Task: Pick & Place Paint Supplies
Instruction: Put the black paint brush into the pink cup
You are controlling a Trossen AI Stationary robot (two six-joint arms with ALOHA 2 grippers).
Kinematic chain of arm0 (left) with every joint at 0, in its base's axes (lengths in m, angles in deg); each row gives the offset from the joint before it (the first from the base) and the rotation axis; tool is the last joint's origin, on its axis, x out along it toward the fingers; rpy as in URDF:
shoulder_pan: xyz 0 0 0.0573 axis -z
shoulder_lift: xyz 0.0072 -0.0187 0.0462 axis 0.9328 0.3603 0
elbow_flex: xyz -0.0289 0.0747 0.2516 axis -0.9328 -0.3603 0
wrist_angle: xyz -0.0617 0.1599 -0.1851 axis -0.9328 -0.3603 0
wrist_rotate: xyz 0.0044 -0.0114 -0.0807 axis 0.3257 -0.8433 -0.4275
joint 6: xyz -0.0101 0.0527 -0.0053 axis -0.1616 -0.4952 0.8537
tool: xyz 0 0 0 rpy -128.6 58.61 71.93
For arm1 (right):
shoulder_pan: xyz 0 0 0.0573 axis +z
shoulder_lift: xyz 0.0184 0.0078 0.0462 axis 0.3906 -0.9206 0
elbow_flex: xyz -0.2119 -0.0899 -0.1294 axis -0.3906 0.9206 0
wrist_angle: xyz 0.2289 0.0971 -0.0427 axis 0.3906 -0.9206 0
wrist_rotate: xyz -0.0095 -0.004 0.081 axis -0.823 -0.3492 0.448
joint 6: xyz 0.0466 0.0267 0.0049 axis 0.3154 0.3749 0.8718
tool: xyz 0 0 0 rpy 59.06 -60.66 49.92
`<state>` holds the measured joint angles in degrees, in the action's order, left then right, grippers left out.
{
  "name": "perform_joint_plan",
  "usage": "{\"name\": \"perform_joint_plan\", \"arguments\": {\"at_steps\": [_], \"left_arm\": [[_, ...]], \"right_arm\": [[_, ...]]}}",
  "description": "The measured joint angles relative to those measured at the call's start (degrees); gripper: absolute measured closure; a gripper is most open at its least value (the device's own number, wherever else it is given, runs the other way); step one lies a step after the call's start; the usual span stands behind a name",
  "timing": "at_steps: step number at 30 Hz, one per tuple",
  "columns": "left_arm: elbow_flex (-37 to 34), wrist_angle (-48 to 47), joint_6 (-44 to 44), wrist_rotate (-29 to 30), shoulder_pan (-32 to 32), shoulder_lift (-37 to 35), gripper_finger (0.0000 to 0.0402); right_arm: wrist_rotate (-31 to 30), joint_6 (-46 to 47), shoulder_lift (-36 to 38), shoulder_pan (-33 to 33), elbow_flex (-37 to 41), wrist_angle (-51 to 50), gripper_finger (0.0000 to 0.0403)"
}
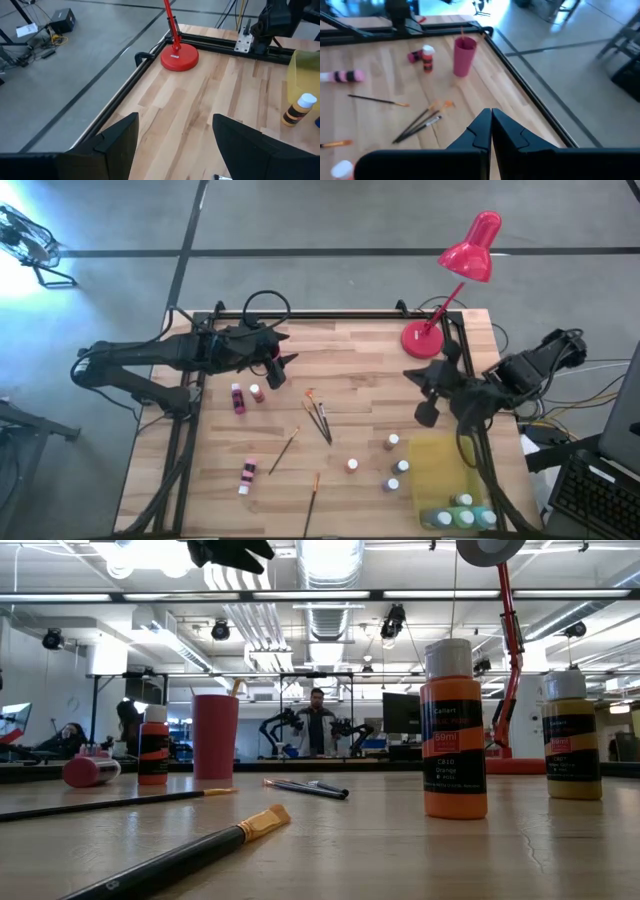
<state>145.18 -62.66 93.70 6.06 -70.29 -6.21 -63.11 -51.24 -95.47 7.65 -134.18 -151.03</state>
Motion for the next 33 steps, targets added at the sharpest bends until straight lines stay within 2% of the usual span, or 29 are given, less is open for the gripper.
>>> {"name": "perform_joint_plan", "arguments": {"at_steps": [8, 15, 22, 27, 33], "left_arm": [[0.0, 0.5, -0.7, 0.0, 0.0, 0.0, 0.0142], [0.0, -3.9, 8.5, -5.1, 0.8, 0.2, 0.0142], [0.0, -7.8, 14.9, 0.3, 8.2, 3.7, 0.0142], [0.0, -8.8, 21.7, -0.2, 11.8, 7.2, 0.0142], [0.0, -12.1, 31.8, -2.7, 12.5, 10.9, 0.0142]], "right_arm": [[11.6, -14.3, -1.3, -6.5, -1.9, 10.4, 0.0394], [11.8, -16.5, -2.1, -9.1, -1.9, 10.3, 0.0394], [11.7, -17.1, -1.9, -11.5, -1.7, 9.0, 0.0394], [11.7, -17.0, -1.9, -13.5, -1.7, 7.2, 0.0394], [11.7, -17.0, -1.9, -15.4, -1.7, 5.6, 0.0394]]}}
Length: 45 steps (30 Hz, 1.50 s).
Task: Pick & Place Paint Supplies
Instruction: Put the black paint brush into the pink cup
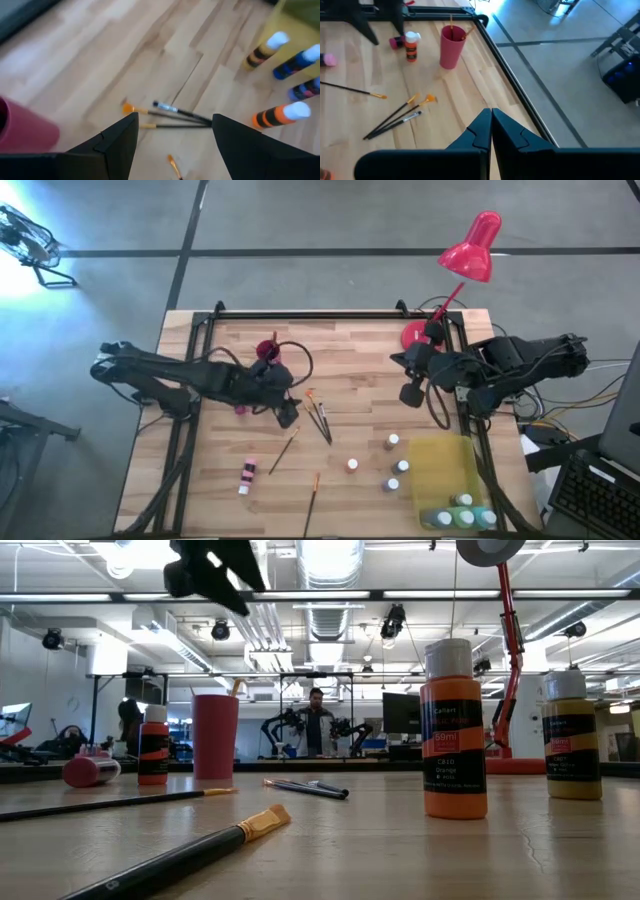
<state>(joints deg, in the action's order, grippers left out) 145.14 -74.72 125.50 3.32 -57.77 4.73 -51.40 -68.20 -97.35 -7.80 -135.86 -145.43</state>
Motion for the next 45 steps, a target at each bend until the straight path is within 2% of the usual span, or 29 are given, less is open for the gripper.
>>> {"name": "perform_joint_plan", "arguments": {"at_steps": [8, 17, 19, 23, 27, 35, 45], "left_arm": [[0.0, -1.4, 6.4, -1.6, 0.0, 6.5, 0.0142], [0.0, -1.7, 9.8, -7.0, 0.0, 14.8, 0.0142], [0.0, -1.7, 10.6, -7.6, 0.0, 16.2, 0.0142], [0.0, -1.7, 13.0, -8.3, 0.0, 18.5, 0.0142], [0.0, -1.7, 15.8, -8.6, -0.1, 20.4, 0.0142], [0.0, -1.6, 17.8, -11.6, 0.0, 24.0, 0.0142], [0.0, -0.7, 17.7, -12.2, 0.1, 27.4, 0.0142]], "right_arm": [[0.0, 0.2, 0.0, -0.7, 0.1, -1.7, 0.0394], [0.1, 3.8, 0.0, -1.0, 0.1, -6.4, 0.0394], [1.9, 5.4, 0.0, -1.1, 0.1, -7.8, 0.0394], [10.7, 7.4, 0.0, -3.0, 0.5, -9.0, 0.0394], [16.0, 7.8, -0.1, -5.1, 1.8, -9.0, 0.0394], [17.6, 7.8, -0.1, -7.7, 5.5, -9.2, 0.0394], [17.5, 7.8, -0.1, -10.1, 8.5, -9.0, 0.0394]]}}
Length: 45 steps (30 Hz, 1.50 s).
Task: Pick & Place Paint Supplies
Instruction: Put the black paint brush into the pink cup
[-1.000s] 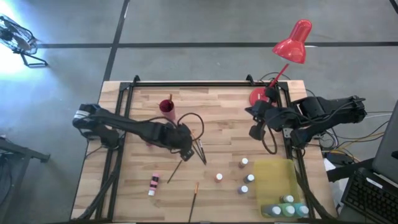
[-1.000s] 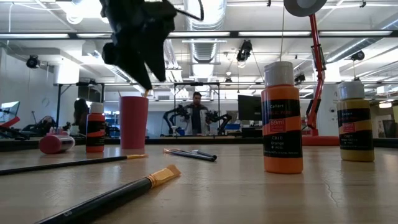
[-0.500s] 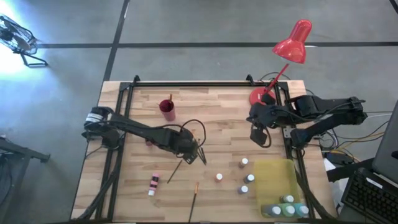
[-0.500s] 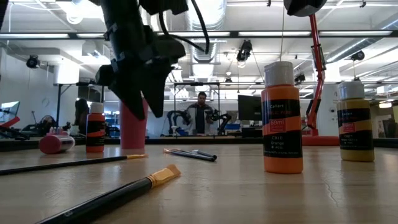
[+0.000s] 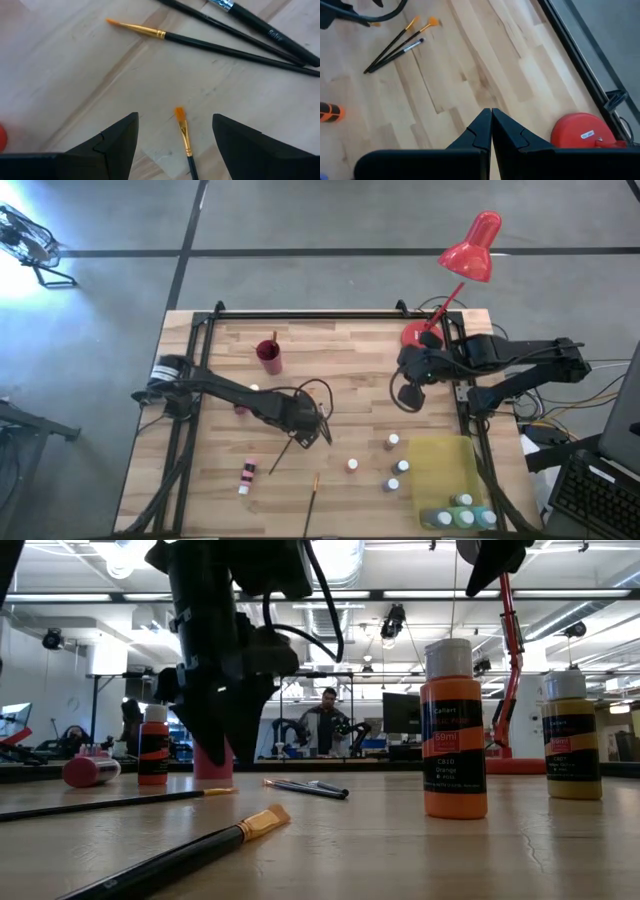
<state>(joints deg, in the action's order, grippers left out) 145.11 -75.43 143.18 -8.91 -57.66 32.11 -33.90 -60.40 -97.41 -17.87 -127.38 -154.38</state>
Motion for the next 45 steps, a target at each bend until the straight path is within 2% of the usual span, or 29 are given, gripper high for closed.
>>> {"name": "perform_joint_plan", "arguments": {"at_steps": [18, 32, 36, 45], "left_arm": [[0.0, 2.2, 1.5, -0.2, 0.4, 4.2, 0.0142], [0.1, 2.2, 0.6, -1.2, 0.4, 4.6, 0.0146], [0.1, 2.5, 0.7, -1.1, 0.5, 4.6, 0.0175], [0.1, 3.1, 0.5, -1.3, 0.5, 4.6, 0.0274]], "right_arm": [[-1.5, -0.2, 0.1, -0.6, -0.1, 0.4, 0.0394], [-1.5, -0.5, 0.1, -0.5, -0.1, 0.4, 0.0394], [-1.5, -0.5, 0.1, -0.5, -0.1, 0.5, 0.0394], [-1.5, -0.5, 0.1, -0.5, -0.1, 0.5, 0.0394]]}}
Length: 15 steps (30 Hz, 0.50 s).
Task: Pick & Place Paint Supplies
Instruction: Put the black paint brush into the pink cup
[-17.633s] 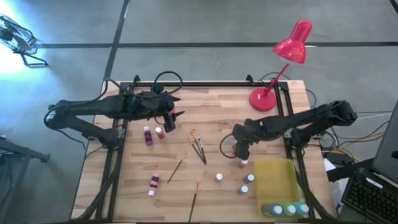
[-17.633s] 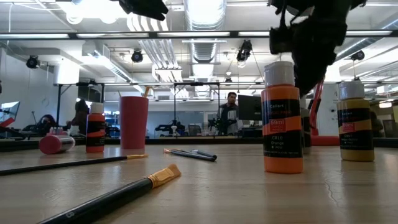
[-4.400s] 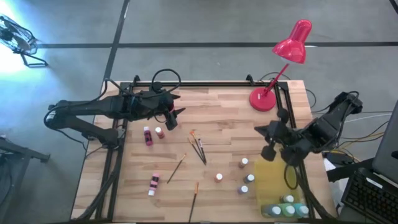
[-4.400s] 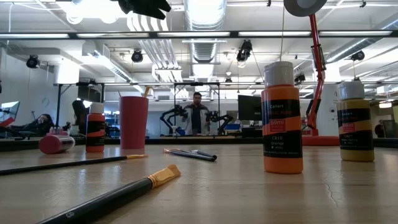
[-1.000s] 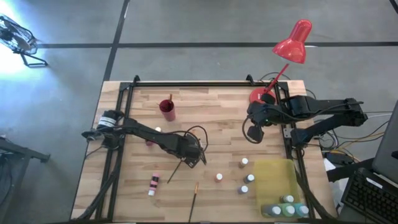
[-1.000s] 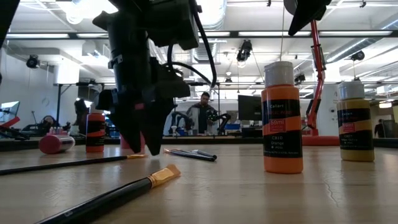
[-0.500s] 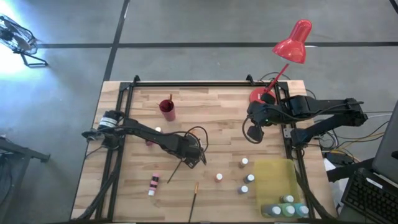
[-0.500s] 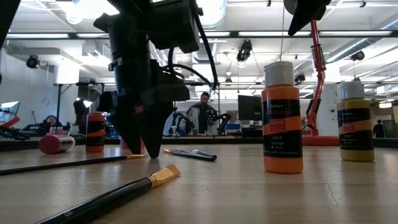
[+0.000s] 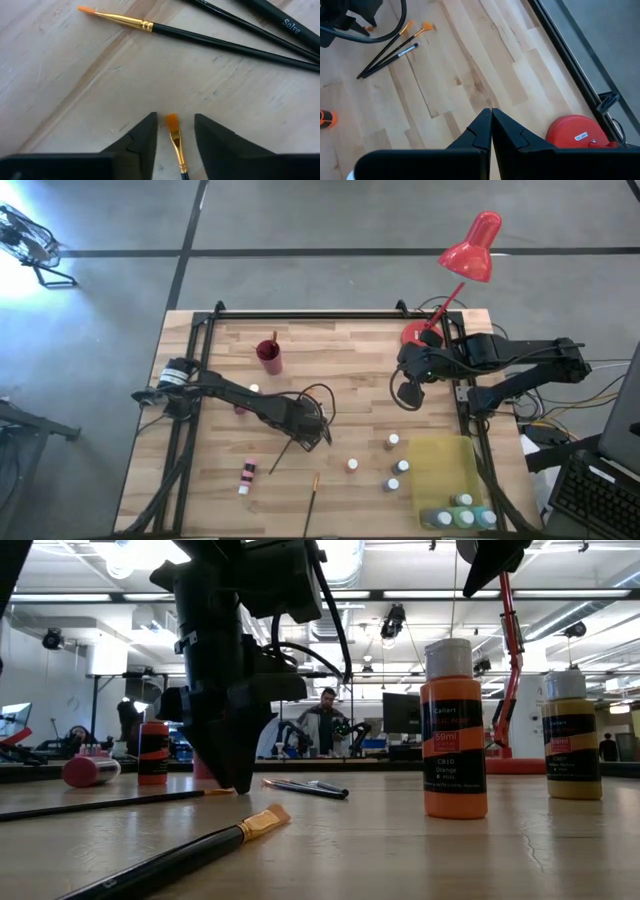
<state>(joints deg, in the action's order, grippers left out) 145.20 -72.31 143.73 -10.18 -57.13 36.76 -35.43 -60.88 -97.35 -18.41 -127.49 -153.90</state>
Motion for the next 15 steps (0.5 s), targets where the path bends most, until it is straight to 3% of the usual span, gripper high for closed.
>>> {"name": "perform_joint_plan", "arguments": {"at_steps": [10, 15], "left_arm": [[0.0, 0.2, -1.1, 0.0, 0.0, 0.0, 0.0387], [-0.1, 0.3, -3.1, -0.1, 0.0, -0.1, 0.0396]], "right_arm": [[0.0, 0.0, 0.0, 0.0, 0.0, 0.0, 0.0394], [0.0, 0.0, 0.0, 0.0, 0.0, 0.0, 0.0394]]}}
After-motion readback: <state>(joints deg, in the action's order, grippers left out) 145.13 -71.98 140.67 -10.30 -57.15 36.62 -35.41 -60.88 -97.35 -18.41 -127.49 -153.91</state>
